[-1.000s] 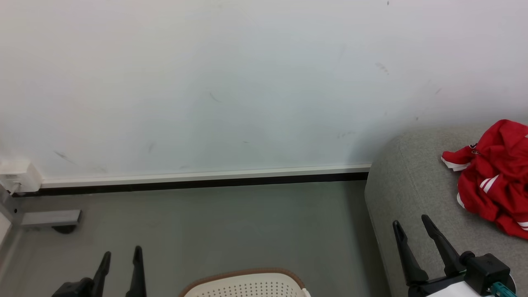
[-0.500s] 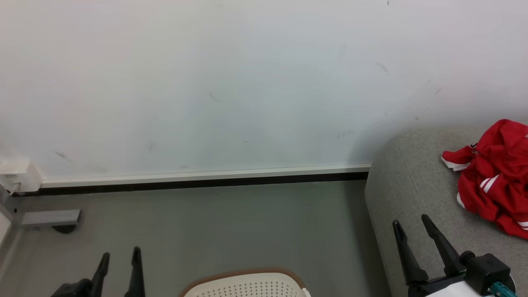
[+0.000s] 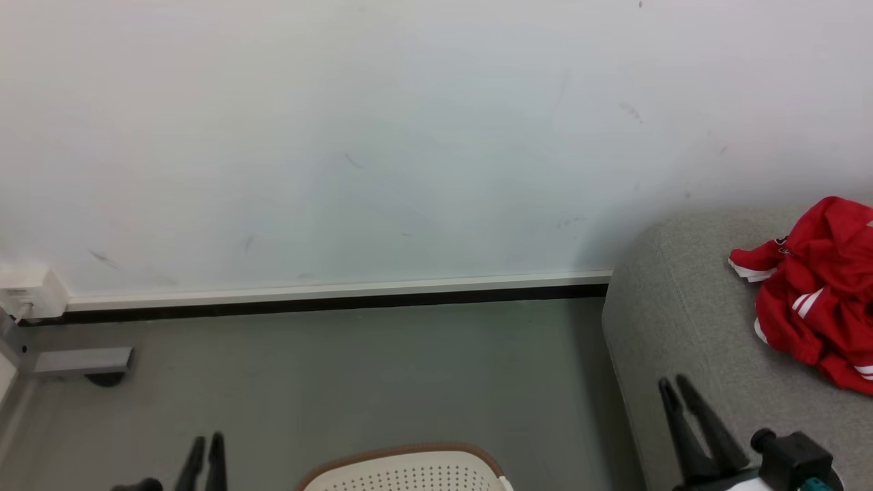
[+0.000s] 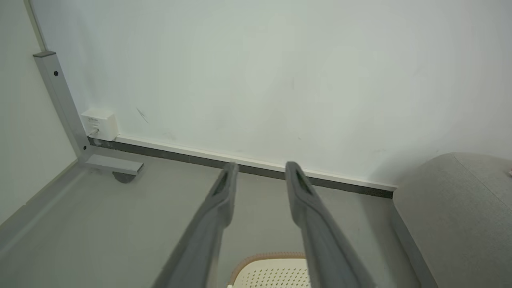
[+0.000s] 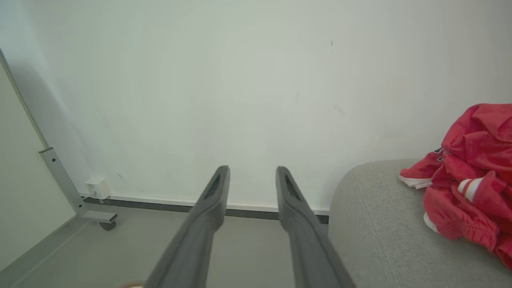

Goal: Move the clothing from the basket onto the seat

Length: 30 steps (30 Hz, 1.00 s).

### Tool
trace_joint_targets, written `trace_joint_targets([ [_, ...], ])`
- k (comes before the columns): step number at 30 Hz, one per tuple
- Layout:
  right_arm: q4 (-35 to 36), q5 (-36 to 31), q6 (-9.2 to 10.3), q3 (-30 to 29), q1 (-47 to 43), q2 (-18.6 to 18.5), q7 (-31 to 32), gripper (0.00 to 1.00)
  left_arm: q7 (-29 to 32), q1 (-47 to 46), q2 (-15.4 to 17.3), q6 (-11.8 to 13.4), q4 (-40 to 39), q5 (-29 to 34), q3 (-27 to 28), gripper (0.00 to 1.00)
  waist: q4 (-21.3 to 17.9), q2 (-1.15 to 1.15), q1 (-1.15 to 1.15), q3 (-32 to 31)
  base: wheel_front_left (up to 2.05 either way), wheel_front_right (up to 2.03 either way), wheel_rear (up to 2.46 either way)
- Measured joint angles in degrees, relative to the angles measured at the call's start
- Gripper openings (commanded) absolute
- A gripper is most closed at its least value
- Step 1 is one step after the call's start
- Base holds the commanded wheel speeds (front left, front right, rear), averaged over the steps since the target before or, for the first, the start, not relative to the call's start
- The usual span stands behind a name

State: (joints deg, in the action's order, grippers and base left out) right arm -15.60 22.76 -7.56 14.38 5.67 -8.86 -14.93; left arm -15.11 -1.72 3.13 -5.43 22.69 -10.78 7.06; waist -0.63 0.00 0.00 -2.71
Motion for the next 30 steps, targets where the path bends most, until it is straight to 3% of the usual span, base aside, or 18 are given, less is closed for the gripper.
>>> trace_joint_targets([
  [5,-1.1,2.5,0.00,-0.2,-1.3,0.3,0.8,0.00,1.5,0.7,-0.6,0.0,1.4,-2.3,0.3,0.00,0.0,0.00,0.00,0.1,0.00,0.00,0.00],
  [30,-0.5,23.8,0.00,-6.0,-1.2,1.7,6.8,0.00,7.5,-0.3,-0.6,-0.5,-1.8,-27.1,-0.2,0.00,0.1,0.00,0.00,0.7,0.00,0.00,0.00],
])
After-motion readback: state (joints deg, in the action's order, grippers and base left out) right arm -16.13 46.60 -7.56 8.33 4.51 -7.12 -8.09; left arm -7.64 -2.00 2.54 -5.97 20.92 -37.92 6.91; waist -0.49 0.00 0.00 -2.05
